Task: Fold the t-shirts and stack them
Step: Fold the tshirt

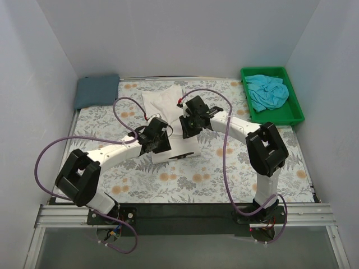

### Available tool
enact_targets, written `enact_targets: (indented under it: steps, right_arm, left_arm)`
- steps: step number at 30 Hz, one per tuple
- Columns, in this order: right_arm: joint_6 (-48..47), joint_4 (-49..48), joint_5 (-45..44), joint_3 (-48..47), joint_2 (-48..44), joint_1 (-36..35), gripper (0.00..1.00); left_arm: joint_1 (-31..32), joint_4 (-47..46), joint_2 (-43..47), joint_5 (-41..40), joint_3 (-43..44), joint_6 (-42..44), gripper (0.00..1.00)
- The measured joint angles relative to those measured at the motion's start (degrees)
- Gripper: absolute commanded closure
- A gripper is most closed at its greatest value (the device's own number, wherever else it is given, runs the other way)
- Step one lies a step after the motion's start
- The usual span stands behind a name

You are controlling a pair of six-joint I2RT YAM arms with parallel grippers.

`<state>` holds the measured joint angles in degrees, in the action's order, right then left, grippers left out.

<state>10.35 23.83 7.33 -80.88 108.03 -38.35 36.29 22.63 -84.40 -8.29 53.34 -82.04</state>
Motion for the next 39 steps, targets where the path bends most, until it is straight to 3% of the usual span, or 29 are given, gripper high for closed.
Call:
enact_targets:
  steps: [14,21,27,33,39]
  right_arm:
    - [2.36,-3.45,1.64,-2.54,9.62,-0.35,0.78]
    - [1.36,-3.54,-1.01,-11.32,15.61,-0.11,0.74]
    - [-0.87,-3.19,-4.26,-22.69,21.46,1.66,0.63]
    - [-2.95,-4.48,-6.73,-32.00,22.25,4.44,0.59]
    - [-2.78,-5.51,-3.15,-23.85,15.21,6.38,0.61]
  left_arm:
    - [1.84,-2.75,-6.14,2.16,-5.55,-1.64,0.70]
    - [1.77,-4.90,-5.49,2.62,-6.91,-1.51,0.69]
    - [1.75,-5.25,-5.29,3.17,-7.13,-1.01,0.69]
    - [1.75,-5.14,-5.11,3.23,-7.08,0.04,0.67]
    - [1.22,-1.60,-4.96,2.36,-4.79,1.46,0.66]
